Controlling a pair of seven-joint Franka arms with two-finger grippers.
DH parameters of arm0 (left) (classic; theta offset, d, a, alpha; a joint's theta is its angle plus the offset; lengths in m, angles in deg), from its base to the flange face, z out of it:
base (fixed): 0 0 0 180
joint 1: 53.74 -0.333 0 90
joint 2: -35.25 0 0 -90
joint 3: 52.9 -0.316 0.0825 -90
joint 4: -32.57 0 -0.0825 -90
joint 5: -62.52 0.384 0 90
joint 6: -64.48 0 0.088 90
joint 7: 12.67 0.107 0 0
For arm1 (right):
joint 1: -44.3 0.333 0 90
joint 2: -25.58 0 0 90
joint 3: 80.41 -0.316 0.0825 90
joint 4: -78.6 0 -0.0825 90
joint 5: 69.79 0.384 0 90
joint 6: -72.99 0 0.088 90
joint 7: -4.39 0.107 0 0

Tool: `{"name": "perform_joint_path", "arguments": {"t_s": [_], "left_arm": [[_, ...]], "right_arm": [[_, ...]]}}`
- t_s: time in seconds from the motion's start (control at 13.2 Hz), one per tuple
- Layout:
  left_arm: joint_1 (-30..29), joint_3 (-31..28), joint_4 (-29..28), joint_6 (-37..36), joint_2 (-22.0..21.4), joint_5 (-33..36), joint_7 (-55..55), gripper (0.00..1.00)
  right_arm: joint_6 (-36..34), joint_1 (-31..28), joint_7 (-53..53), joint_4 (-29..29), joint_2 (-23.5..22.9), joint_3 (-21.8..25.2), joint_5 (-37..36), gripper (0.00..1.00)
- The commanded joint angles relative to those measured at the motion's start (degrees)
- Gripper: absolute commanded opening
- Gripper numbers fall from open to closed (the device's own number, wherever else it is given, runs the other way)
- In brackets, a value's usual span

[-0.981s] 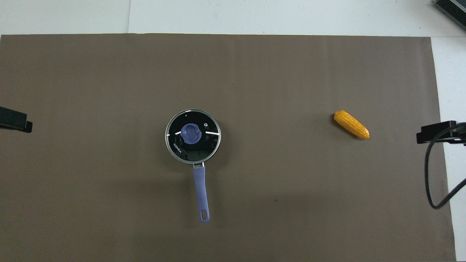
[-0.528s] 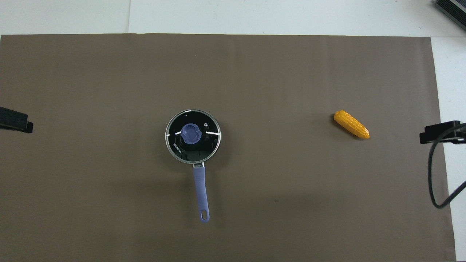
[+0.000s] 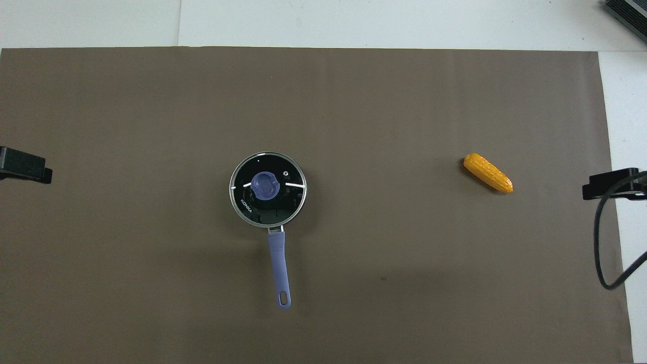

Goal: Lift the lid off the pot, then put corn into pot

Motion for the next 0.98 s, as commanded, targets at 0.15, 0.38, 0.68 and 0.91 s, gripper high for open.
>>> {"name": "perform_joint_path", "arguments": {"t_s": [0.15, 0.38, 0.68, 0.91], "left_arm": [[3.0, -0.5, -1.2, 1.1, -0.9, 1.1, -0.8, 1.0], [4.7, -0.5, -2.7, 1.3, -0.8, 1.0, -1.3, 1.0], [8.4, -0.5, -5.5, 3.4, -0.3, 1.0, -5.5, 1.0], [11.6, -0.5, -8.8, 6.3, -0.7, 0.9, -10.7, 1.0]], "right_arm": [[1.3, -0.8, -1.5, 2.3, 1.7, 0.0, 1.0, 1.0], [1.4, -1.1, -1.6, 2.5, 2.1, 0.0, 1.0, 1.0], [1.8, -1.0, -1.6, 2.5, 2.0, -0.1, 1.0, 1.0], [1.7, -1.0, -1.6, 2.5, 2.1, -0.1, 1.0, 1.0]]}}
